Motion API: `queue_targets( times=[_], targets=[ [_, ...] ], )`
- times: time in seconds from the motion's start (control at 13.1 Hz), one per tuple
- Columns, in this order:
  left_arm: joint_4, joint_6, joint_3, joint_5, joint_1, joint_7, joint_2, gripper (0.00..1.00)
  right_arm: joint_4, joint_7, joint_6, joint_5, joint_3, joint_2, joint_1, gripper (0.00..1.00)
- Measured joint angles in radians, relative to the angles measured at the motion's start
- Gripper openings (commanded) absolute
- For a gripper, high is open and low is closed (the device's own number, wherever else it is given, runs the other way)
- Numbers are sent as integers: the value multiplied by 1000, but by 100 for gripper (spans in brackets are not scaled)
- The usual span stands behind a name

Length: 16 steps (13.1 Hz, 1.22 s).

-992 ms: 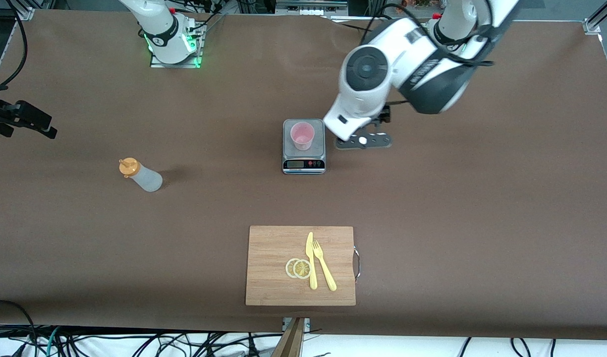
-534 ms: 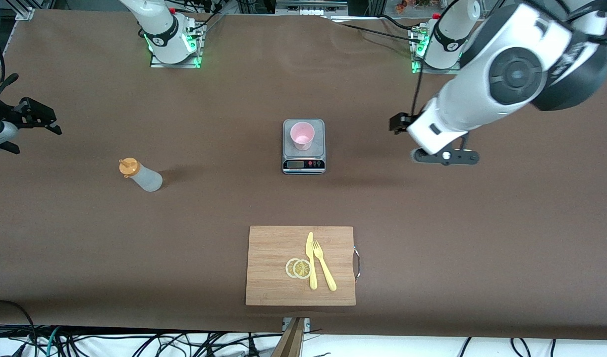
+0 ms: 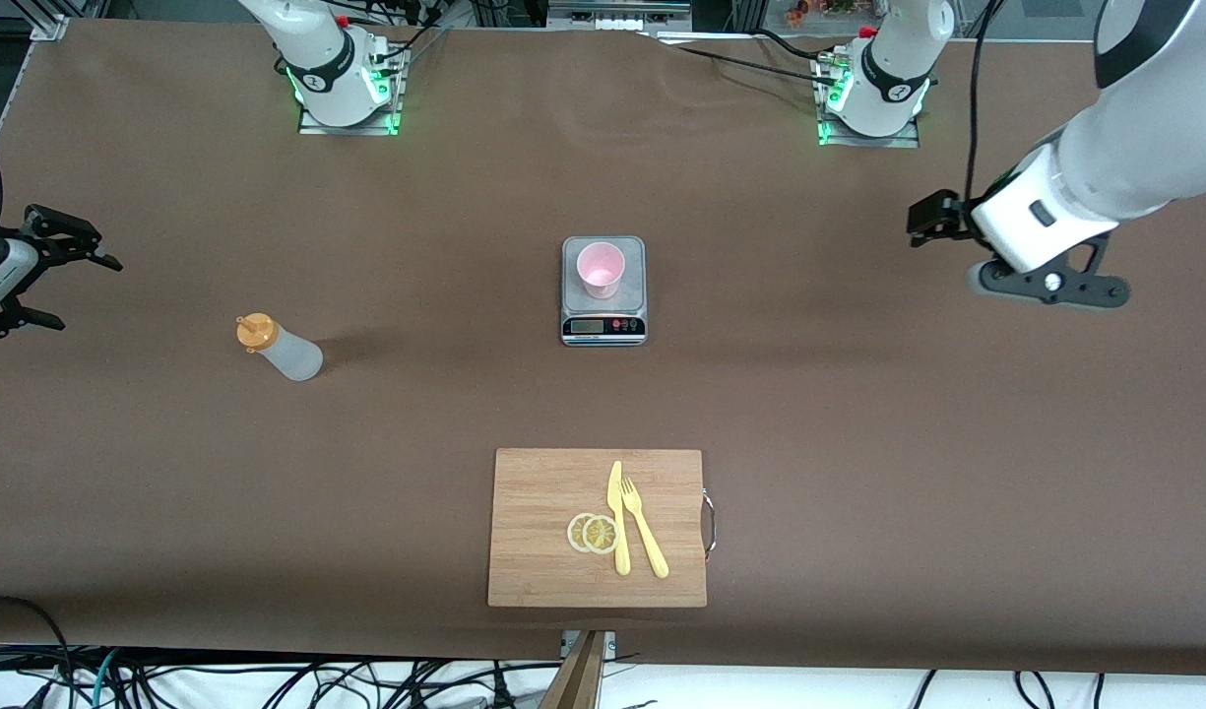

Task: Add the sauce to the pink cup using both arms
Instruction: 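Open the left gripper and raise it away from the cup, then move the right gripper to the white sauce bottle and close on it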

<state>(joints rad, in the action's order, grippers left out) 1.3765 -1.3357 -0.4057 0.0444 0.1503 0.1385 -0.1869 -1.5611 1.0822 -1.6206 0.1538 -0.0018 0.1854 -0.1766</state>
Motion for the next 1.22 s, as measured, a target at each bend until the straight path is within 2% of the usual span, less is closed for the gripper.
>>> queue_targets(
  times=[0.15,0.31,0.46,0.92,1.22],
  targets=[
    [71,-45,172,-9,-97,-36,75,100,-25,126,3,55,0,19,-28,100],
    [172,-134,278,-18,-118,-129,146,100,-53,280,3,129,-2,51,-78,100],
    [226,-167,356,-38,-136,-205,180,100,-66,440,3,198,-2,97,-123,100],
    [241,-171,372,-40,-154,-215,186,100,-71,913,45,428,-3,272,-220,100],
    [241,-166,372,-40,-154,-215,186,100,-72,1123,85,531,-12,363,-254,100]
  ],
)
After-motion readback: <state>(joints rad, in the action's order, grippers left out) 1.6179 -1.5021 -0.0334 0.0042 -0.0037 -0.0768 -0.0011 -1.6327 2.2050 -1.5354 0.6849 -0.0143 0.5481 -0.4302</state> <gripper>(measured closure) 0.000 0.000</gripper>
